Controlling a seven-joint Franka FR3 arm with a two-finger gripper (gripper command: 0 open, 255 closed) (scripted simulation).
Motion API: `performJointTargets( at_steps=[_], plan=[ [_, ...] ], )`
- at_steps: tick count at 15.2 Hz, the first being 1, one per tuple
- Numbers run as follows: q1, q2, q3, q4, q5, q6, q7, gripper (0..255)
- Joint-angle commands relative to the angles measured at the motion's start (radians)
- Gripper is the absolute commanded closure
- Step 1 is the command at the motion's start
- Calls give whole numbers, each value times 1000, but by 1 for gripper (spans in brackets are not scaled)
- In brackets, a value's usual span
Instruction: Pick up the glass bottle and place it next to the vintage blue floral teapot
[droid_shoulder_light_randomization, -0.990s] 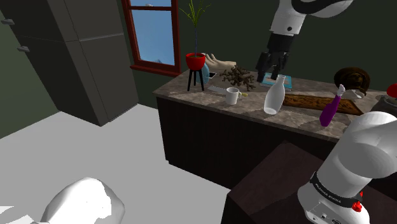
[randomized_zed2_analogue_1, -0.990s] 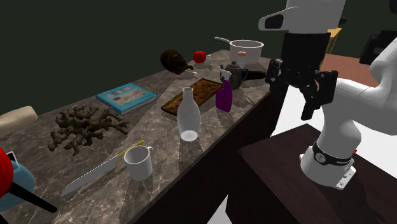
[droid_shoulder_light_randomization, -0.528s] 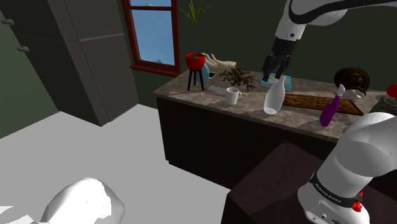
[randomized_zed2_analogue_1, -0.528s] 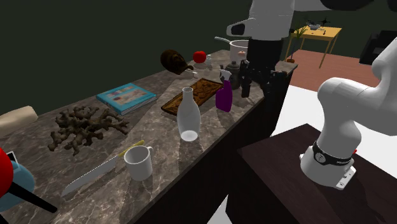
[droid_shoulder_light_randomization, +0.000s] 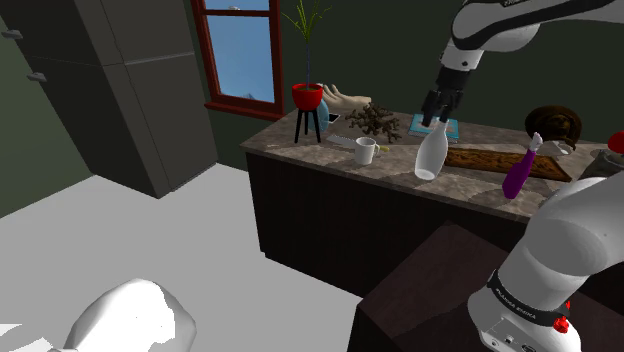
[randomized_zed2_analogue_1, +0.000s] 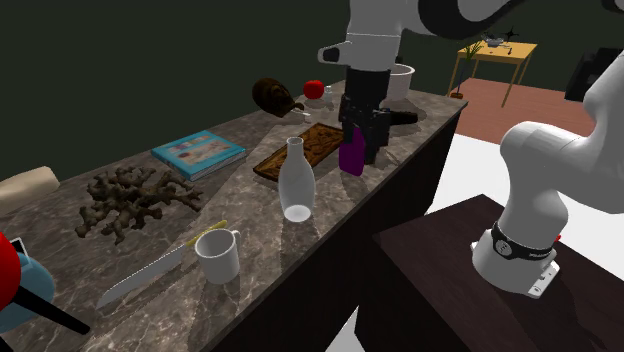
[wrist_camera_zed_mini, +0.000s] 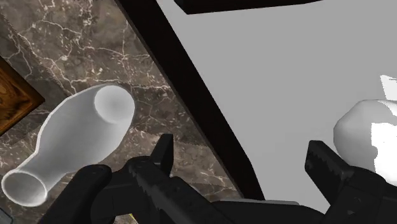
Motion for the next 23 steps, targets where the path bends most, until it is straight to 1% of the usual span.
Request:
performJointTargets(
  at_steps=[1,5,8,11,14,15,23],
  plan=[
    [-10,40,-38,15,-9,34,-45,0],
    [-20,143,-114,78,-3,91,-135,0],
    [-23,230,-171,136,21,129,-209,0],
    [-27,326,-225,205,64,160,-289,0],
    [-38,430,-273,283,128,182,-378,0],
    [-42,453,-281,301,144,185,-397,0],
    [-44,509,-282,251,189,279,-428,0]
  ],
)
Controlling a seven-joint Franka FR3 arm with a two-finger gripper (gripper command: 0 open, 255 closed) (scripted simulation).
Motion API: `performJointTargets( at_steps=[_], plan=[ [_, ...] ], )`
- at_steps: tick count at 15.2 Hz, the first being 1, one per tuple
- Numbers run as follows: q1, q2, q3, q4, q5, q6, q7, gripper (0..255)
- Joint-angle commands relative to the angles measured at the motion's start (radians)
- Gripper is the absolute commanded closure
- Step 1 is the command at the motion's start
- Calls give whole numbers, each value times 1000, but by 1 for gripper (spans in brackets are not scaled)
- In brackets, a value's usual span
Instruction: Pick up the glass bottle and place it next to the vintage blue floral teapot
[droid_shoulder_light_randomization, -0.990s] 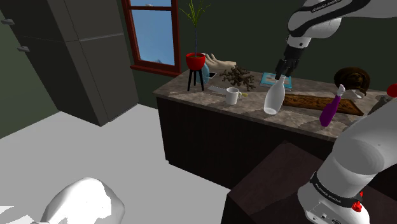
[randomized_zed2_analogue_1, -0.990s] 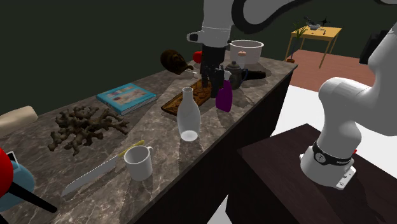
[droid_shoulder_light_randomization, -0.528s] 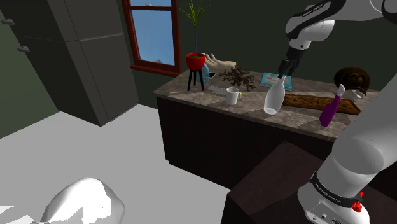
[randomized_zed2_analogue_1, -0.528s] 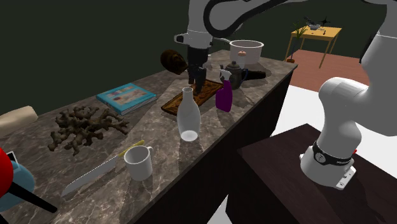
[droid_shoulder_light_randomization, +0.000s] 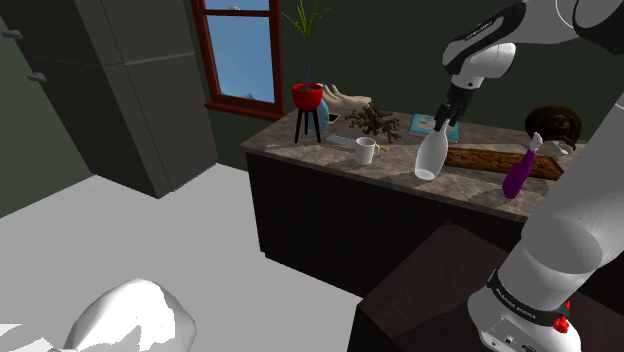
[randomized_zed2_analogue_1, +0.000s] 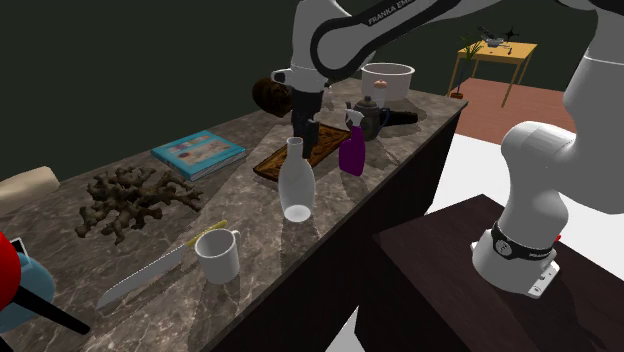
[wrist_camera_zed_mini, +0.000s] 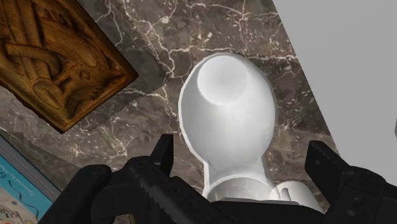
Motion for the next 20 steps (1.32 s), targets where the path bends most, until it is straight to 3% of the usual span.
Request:
performJointTargets(
  at_steps=[1,7,8,17,20],
  plan=[
    [-1,10,-1,-3,8,11,-6,0],
    [-1,10,-1,-3,8,11,-6,0],
    [-1,10,-1,-3,8,11,-6,255],
    [-1,10,-1,-3,8,11,-6,255],
    [1,-9,0,21,-8,-27,7,255]
  ],
)
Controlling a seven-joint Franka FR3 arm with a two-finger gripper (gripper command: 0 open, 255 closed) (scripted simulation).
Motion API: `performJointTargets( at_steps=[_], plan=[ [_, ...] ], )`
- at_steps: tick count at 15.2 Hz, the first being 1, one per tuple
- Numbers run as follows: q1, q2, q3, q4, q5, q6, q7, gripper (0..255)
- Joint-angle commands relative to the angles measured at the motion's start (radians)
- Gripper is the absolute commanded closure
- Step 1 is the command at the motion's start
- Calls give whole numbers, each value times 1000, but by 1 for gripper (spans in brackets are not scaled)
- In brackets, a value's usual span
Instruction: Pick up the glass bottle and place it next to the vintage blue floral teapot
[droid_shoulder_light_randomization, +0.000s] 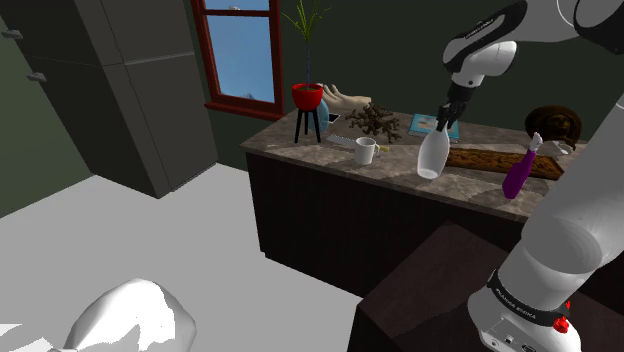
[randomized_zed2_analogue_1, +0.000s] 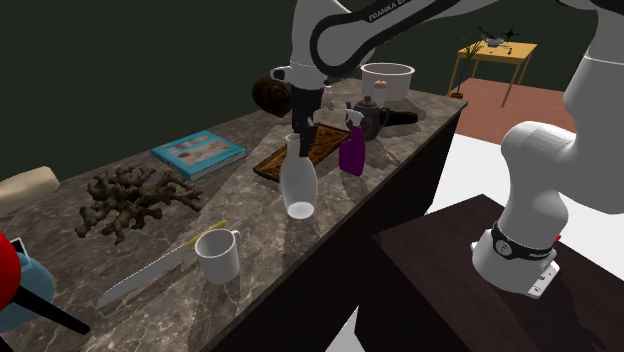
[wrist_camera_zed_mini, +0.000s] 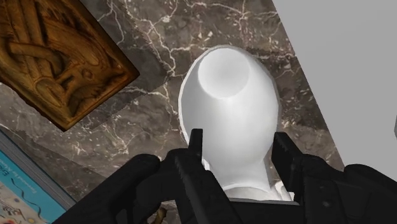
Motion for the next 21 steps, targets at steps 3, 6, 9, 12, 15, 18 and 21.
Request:
performJointTargets(
  at_steps=[3,6,9,12,15,18,21],
  plan=[
    [1,-22,2,34,-18,-51,15,255],
    [2,-36,3,62,-29,-89,25,255],
    [3,-48,5,91,-39,-128,33,255],
    [3,-57,7,123,-46,-167,41,255],
    [4,-65,9,157,-51,-207,46,255],
    [5,-69,10,192,-55,-246,51,255],
    [5,-72,11,230,-57,-286,54,255]
  ],
)
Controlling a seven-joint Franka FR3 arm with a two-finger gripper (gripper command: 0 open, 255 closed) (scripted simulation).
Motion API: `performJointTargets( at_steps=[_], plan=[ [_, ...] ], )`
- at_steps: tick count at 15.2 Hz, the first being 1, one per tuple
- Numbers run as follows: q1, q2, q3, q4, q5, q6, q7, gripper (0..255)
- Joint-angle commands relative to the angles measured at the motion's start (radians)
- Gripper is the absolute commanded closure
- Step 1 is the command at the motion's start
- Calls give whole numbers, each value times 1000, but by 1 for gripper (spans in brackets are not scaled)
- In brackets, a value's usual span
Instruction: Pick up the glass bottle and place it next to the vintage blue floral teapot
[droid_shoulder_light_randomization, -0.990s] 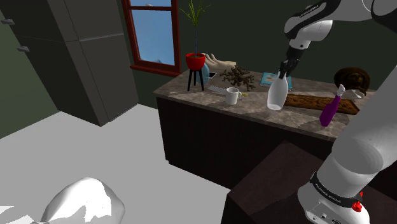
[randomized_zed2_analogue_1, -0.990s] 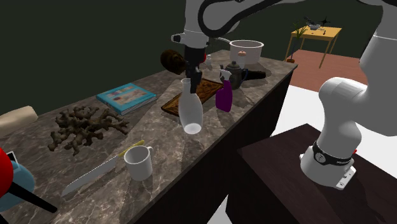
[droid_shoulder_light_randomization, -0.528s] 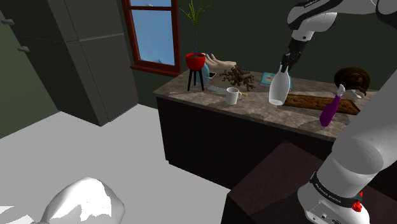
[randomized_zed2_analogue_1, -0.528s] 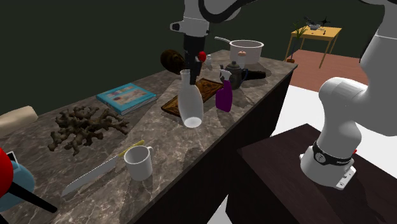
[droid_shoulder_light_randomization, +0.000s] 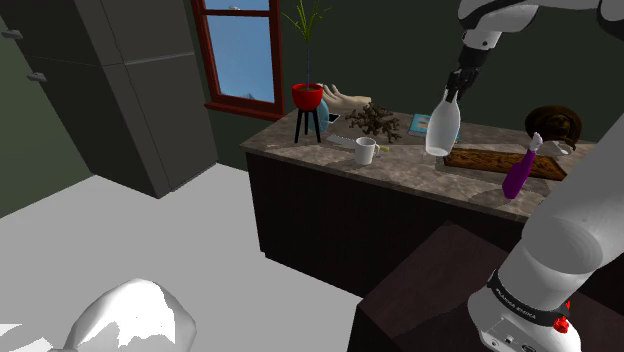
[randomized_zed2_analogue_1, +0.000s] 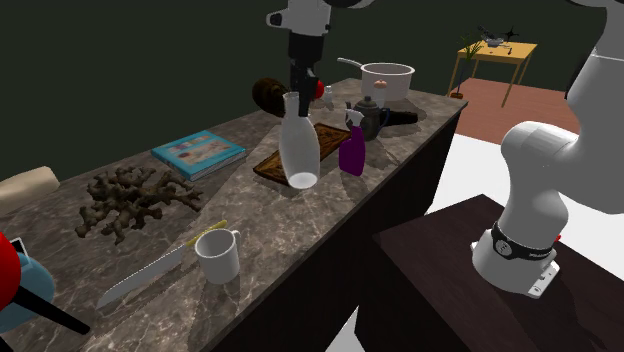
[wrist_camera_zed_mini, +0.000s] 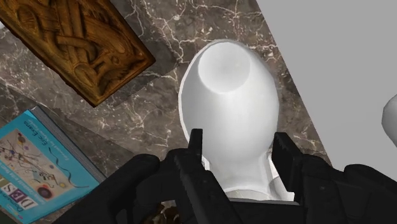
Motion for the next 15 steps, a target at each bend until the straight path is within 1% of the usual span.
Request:
performJointTargets(
  at_steps=[1,15],
  plan=[
    [0,2,0,29,1,-28,0,255],
    [-1,28,-4,243,15,-221,0,255]
  ],
)
